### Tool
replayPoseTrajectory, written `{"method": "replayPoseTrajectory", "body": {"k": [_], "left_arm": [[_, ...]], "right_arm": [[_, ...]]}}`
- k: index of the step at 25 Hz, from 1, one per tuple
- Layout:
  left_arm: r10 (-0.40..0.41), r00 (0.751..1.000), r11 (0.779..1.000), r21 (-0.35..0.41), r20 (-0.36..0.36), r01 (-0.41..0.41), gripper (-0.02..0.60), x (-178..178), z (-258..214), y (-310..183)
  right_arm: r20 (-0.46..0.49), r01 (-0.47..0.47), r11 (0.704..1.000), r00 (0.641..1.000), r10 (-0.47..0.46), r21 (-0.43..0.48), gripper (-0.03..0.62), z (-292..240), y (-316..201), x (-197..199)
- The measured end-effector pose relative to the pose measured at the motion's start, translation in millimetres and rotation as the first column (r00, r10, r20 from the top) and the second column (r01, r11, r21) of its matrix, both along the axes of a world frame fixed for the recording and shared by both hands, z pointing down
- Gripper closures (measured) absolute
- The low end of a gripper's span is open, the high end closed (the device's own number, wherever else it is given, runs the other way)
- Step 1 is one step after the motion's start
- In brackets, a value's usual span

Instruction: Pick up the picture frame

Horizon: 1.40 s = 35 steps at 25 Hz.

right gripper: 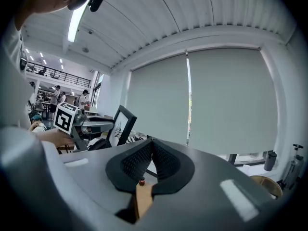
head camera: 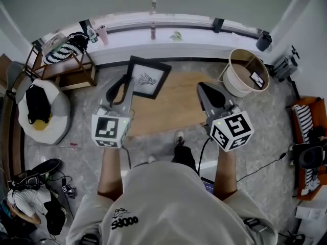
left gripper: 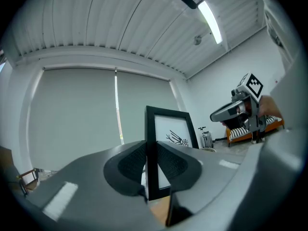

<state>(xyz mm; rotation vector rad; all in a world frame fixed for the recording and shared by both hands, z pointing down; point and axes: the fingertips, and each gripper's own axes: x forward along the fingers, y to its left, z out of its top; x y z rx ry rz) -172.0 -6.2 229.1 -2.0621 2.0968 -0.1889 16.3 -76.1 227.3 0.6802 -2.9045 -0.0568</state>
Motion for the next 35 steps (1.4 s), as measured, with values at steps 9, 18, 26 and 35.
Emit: {"method": "replayPoseTrajectory", "body": {"k": [9,18,26,35], "left_arm": [[-0.022,0.997,0.998,0.063,0.076,0.018,0.506,5,-24,18],[-0.036,0.998,0.997,0.076,0.051,0.032,0.506,-2,-26,21],[-0.035,0.999,0.998,0.062,0.034,0.033,0.506,-10,-17,21],[-0.045,0.998,0.998,0.048,0.034,0.043,0.506,-27,-7,24]], "right_arm": [[-0.028,-0.003,1.000,1.000,0.004,0.027,0.591,-3,1,-2],[-0.067,0.004,0.999,0.998,-0.002,0.036,0.592,3,-1,-11],[-0.084,0.011,1.000,0.996,-0.009,0.023,0.592,14,-2,-20],[-0.100,0.023,1.000,0.995,-0.022,0.016,0.592,23,-1,-37]]}}
